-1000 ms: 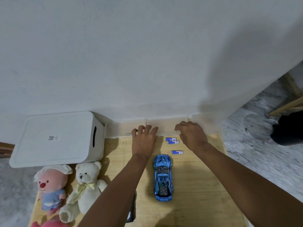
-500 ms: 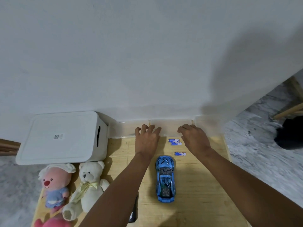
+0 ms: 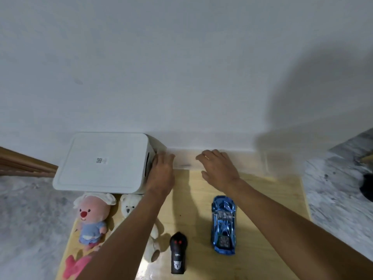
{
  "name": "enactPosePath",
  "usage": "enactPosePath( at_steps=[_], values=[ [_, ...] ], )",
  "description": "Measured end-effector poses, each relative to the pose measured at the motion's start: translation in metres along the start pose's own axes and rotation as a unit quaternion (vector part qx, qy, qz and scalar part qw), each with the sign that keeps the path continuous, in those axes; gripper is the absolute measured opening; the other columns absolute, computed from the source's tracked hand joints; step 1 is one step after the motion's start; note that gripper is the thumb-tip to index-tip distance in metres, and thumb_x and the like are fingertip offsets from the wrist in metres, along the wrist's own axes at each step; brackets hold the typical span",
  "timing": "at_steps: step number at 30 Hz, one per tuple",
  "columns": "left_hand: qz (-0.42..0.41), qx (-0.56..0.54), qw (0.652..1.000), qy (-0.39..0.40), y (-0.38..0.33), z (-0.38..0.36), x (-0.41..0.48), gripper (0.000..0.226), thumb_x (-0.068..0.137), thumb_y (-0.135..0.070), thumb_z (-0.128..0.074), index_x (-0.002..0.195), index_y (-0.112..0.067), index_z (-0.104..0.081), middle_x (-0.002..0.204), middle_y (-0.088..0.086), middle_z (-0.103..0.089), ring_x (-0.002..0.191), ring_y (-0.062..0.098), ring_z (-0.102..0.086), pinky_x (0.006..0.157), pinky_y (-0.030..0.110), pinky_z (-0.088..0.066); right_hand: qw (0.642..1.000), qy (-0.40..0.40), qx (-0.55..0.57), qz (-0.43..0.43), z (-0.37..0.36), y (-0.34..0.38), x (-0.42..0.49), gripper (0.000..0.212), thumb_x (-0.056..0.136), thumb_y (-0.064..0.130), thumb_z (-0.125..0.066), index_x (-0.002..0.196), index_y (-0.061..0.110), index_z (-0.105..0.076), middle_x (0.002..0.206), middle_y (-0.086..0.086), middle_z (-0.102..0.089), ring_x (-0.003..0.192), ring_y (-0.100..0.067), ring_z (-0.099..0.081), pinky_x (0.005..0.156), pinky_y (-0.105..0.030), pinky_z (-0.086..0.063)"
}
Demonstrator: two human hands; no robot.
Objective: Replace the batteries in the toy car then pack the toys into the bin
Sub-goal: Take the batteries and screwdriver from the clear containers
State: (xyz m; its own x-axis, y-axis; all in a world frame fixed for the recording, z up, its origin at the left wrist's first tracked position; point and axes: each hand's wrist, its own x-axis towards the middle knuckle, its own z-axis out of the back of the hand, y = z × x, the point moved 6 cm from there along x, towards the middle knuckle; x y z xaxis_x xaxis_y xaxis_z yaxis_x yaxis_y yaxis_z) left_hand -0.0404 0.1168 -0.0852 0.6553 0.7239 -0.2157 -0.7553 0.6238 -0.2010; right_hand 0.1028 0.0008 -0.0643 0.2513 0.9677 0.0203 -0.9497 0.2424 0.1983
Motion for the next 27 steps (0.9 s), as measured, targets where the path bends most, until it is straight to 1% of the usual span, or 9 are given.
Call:
enactPosePath(
  at_steps=[3,6,10,13,17,20,22,24,27],
  values=[
    [-0.027,0.024,0.999,-0.002,0.001,0.000,0.002,0.051,0.089,0.008,-0.049,0.136,-0.011,-0.052,0.140,0.018,-0.048,0.130,0.036,-0.050,0.104,0.041,-0.048,0.999,0.036,-0.034,0.009,-0.017,0.019,0.017,0.043,0.077,0.008,-0.071,0.119,0.016,-0.065,0.115,-0.003,-0.065,0.102,-0.029,-0.060,0.084,-0.041,-0.046],
    [-0.044,0.039,0.998,-0.006,-0.003,0.005,0.002,0.047,0.093,0.008,-0.044,0.137,-0.009,-0.049,0.134,0.016,-0.054,0.125,0.030,-0.054,0.100,0.036,-0.049,0.996,0.045,-0.071,-0.008,-0.024,0.023,0.025,0.040,0.067,0.004,-0.075,0.105,0.015,-0.068,0.099,-0.003,-0.068,0.088,-0.029,-0.063,0.074,-0.038,-0.047],
    [-0.053,0.070,0.996,-0.005,-0.005,0.008,0.003,0.048,0.090,0.009,-0.051,0.134,-0.009,-0.048,0.128,0.015,-0.057,0.118,0.031,-0.057,0.095,0.036,-0.049,0.993,0.032,-0.113,-0.006,-0.027,0.027,0.027,0.047,0.052,0.003,-0.082,0.095,0.013,-0.068,0.084,-0.005,-0.066,0.072,-0.029,-0.064,0.060,-0.036,-0.049],
    [-0.073,0.101,0.992,-0.008,-0.006,0.008,0.005,0.049,0.074,0.007,-0.072,0.118,-0.012,-0.060,0.107,0.010,-0.064,0.096,0.028,-0.065,0.077,0.034,-0.053,0.988,0.059,-0.139,-0.006,-0.033,0.030,0.029,0.060,0.045,0.001,-0.086,0.100,0.013,-0.065,0.084,-0.006,-0.064,0.069,-0.029,-0.064,0.054,-0.033,-0.049],
    [-0.086,0.158,0.984,-0.004,-0.008,0.006,0.010,0.058,0.040,-0.005,-0.088,0.093,-0.022,-0.071,0.079,0.001,-0.066,0.067,0.019,-0.065,0.051,0.025,-0.047,0.984,0.084,-0.154,-0.001,-0.034,0.033,0.032,0.058,0.041,-0.004,-0.084,0.094,0.011,-0.066,0.079,-0.007,-0.063,0.062,-0.027,-0.062,0.041,-0.029,-0.042],
    [-0.087,0.166,0.982,0.011,-0.009,0.003,0.008,0.066,0.040,-0.014,-0.091,0.101,-0.026,-0.070,0.086,-0.002,-0.067,0.074,0.015,-0.065,0.056,0.022,-0.048,0.985,0.089,-0.149,0.013,-0.036,0.034,0.030,0.056,0.043,-0.003,-0.084,0.094,0.010,-0.066,0.078,-0.008,-0.063,0.062,-0.027,-0.062,0.040,-0.030,-0.042],
    [-0.087,0.183,0.979,-0.001,-0.009,0.006,0.008,0.071,0.029,-0.017,-0.089,0.097,-0.027,-0.073,0.082,-0.002,-0.067,0.071,0.013,-0.064,0.058,0.020,-0.049,0.986,0.086,-0.144,0.016,-0.036,0.035,0.030,0.053,0.044,-0.003,-0.084,0.093,0.009,-0.067,0.077,-0.008,-0.064,0.062,-0.027,-0.062,0.040,-0.030,-0.044],
    [-0.099,0.191,0.976,-0.023,-0.009,0.008,0.008,0.072,0.018,-0.014,-0.086,0.089,-0.023,-0.075,0.075,0.000,-0.066,0.065,0.015,-0.062,0.057,0.022,-0.048,0.988,0.080,-0.134,0.015,-0.035,0.034,0.031,0.050,0.045,-0.002,-0.085,0.091,0.009,-0.068,0.076,-0.009,-0.065,0.062,-0.027,-0.062,0.040,-0.030,-0.045],
    [-0.096,0.183,0.978,-0.036,-0.005,0.002,0.010,0.073,0.023,-0.009,-0.087,0.093,-0.020,-0.073,0.079,0.003,-0.066,0.069,0.018,-0.063,0.059,0.024,-0.050,0.990,0.078,-0.115,0.013,-0.034,0.033,0.029,0.043,0.050,0.000,-0.082,0.090,0.008,-0.068,0.077,-0.009,-0.066,0.062,-0.028,-0.063,0.041,-0.033,-0.048]
  ],
)
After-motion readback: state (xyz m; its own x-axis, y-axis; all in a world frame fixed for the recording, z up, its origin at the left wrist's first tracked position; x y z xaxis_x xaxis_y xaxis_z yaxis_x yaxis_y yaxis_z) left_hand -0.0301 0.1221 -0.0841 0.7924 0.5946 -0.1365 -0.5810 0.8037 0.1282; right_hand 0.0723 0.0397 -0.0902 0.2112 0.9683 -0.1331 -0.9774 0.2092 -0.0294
